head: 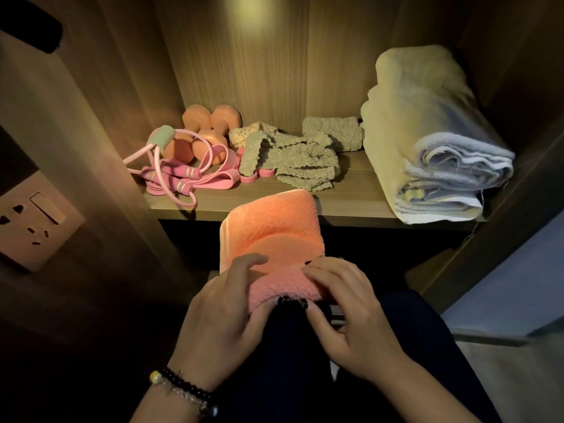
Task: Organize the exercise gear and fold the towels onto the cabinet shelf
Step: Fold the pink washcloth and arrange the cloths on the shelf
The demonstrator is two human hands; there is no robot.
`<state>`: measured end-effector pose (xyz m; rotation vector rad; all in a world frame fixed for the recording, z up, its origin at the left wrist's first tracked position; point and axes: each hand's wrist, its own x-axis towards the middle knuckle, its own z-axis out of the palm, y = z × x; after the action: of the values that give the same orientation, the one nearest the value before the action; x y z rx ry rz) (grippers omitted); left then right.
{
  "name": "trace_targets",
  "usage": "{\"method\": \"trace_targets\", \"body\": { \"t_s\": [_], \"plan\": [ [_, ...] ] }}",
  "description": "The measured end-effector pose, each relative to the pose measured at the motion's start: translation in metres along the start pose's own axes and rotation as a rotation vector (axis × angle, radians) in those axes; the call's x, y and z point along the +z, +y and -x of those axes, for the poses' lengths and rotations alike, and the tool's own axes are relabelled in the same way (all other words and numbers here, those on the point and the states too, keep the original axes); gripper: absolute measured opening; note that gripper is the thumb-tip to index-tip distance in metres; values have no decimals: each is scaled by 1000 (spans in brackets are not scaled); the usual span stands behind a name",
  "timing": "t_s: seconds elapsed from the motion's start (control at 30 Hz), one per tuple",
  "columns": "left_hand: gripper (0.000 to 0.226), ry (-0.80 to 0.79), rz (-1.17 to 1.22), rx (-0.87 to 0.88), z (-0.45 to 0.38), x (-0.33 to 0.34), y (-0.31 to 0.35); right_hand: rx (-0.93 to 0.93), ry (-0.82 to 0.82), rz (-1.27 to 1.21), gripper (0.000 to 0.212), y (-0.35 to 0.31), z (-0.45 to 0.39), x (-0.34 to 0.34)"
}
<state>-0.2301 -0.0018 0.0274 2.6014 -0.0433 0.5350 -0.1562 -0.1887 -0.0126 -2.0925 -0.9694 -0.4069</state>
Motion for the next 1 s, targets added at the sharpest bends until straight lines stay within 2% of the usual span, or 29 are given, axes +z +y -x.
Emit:
{"method": "trace_targets", "body": {
  "t_s": [0.13,0.33,0.43,0.53,0.6,0.67,0.73,0.83,0.87,0.93,1.0],
  "plan": [
    [38,-31,112,-49,1,-4,1,-45,-128,84,38,4,-2,-5],
    [31,80,150,-42,-2,-9,2,25,-344,-137,32,3,-36,-36],
    [30,97,197,-133,0,-8,-1,58,-433,-162,30,1,-40,-36],
    [37,111,212,-298,-4,-1,-2,156,-487,-213,25,1,-41,-29],
    [38,114,140,-394,-11,6,-1,220,-477,-271,20,1,-44,-24],
    [36,99,-11,-405,-18,9,-1,263,-441,-265,19,1,-49,-18],
    [33,148,-177,-276,-22,10,-3,308,-399,-236,27,1,-55,-12],
    [25,225,-245,4,-16,12,-3,418,-367,-202,27,4,-65,-6],
    [26,202,-229,61,-12,12,-4,442,-351,-178,24,5,-66,-5],
    [38,97,-200,60,-4,11,-7,435,-247,-99,14,5,-67,-2],
    [47,-16,-239,11,-4,7,-10,270,-16,115,14,4,-63,-3]
  ]
}}
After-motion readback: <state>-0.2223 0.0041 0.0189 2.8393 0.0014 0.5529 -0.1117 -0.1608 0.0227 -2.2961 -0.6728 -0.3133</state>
